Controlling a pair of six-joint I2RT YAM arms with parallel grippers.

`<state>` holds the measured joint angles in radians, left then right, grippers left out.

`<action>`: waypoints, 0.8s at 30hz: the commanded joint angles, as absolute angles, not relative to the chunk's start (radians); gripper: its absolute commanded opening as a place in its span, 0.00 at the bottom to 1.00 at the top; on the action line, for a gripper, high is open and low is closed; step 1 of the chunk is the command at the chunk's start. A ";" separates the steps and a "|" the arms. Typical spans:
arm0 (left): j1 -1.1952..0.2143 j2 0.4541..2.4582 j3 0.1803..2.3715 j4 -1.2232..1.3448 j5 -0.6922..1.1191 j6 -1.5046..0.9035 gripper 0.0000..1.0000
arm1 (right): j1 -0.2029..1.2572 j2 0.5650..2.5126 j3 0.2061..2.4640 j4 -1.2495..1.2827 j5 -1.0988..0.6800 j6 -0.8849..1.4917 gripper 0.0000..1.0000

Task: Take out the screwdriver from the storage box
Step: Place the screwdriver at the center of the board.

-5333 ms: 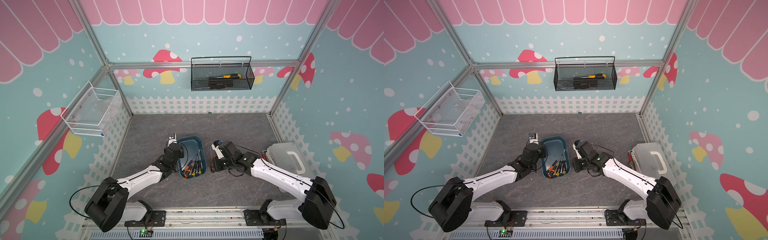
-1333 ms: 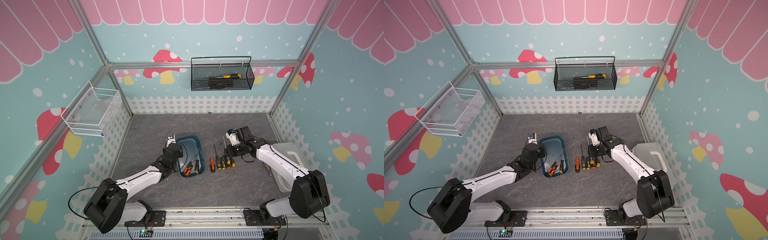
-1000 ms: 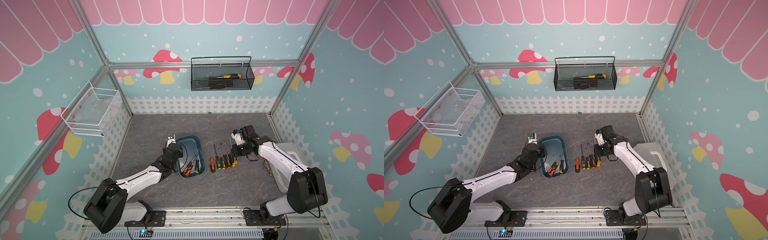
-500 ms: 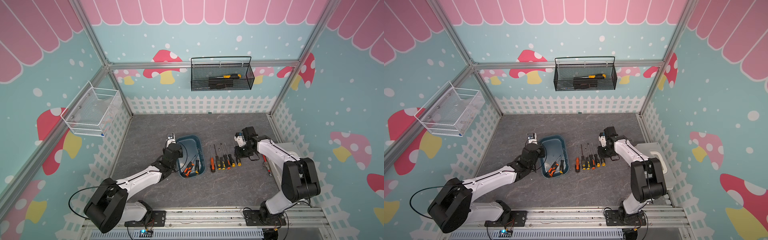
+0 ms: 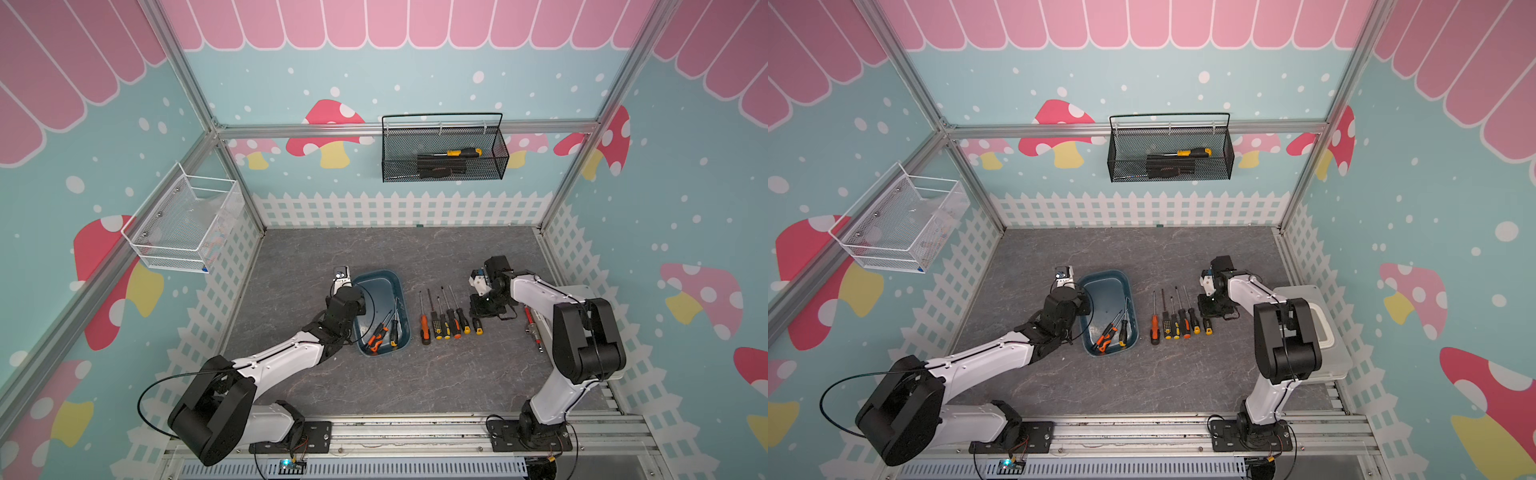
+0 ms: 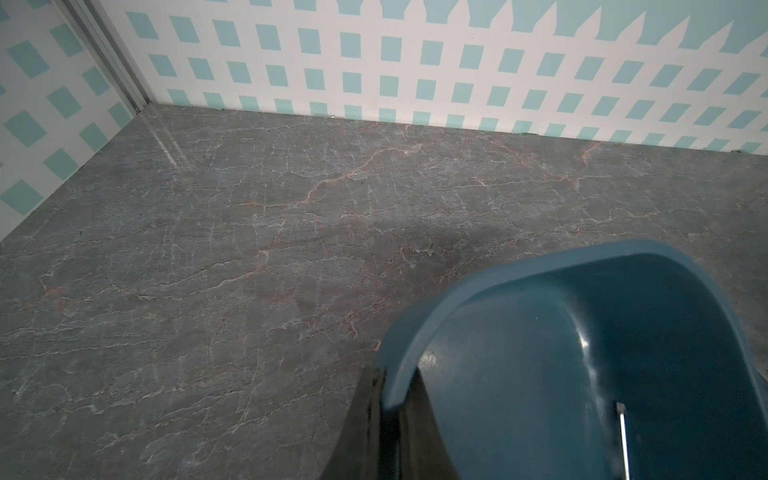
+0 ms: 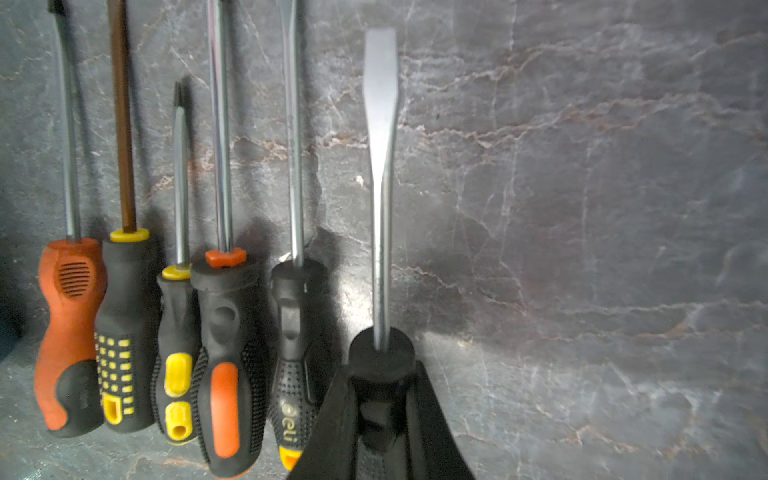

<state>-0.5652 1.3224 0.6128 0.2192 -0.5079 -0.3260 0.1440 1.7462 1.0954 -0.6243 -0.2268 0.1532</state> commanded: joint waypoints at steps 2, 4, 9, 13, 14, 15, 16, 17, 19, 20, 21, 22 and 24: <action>-0.565 1.337 0.598 0.221 -0.506 -0.311 0.00 | 0.132 1.777 1.126 -0.606 -0.270 0.143 0.00; -0.566 1.338 0.598 0.221 -0.508 -0.309 0.00 | 0.130 1.787 1.129 -0.602 -0.281 0.144 0.00; -0.566 1.343 0.604 0.220 -0.509 -0.305 0.00 | 0.126 1.803 1.127 -0.590 -0.292 0.144 0.00; -0.565 1.348 0.612 0.218 -0.506 -0.304 0.00 | 0.124 1.810 1.118 -0.575 -0.303 0.148 0.00; -0.566 1.351 0.615 0.216 -0.505 -0.304 0.00 | 0.124 1.812 1.115 -0.574 -0.307 0.149 0.00; -0.566 1.350 0.617 0.215 -0.505 -0.302 0.00 | 0.123 1.815 1.115 -0.572 -0.308 0.149 0.00; -0.566 1.350 0.617 0.215 -0.505 -0.301 0.00 | 0.123 1.817 1.115 -0.572 -0.308 0.149 0.00; -0.566 1.352 0.619 0.214 -0.505 -0.301 0.00 | 0.123 1.818 1.114 -0.571 -0.308 0.149 0.00; -0.566 1.353 0.619 0.213 -0.505 -0.299 0.00 | 0.121 1.822 1.113 -0.571 -0.308 0.149 0.00; -0.566 1.352 0.620 0.212 -0.505 -0.299 0.00 | 0.121 1.825 1.113 -0.571 -0.308 0.148 0.00; -0.565 1.352 0.620 0.213 -0.505 -0.299 0.00 | 0.121 1.828 1.112 -0.571 -0.309 0.149 0.00; -0.566 1.352 0.620 0.210 -0.505 -0.298 0.00 | 0.121 1.830 1.112 -0.569 -0.311 0.149 0.00; -0.566 1.354 0.623 0.210 -0.505 -0.298 0.00 | 0.121 1.835 1.112 -0.567 -0.317 0.149 0.00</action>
<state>-0.5652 1.3392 0.6132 0.2222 -0.5079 -0.3256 0.1257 1.8053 1.1091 -0.5732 -0.3111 0.1535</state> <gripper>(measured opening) 0.090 0.173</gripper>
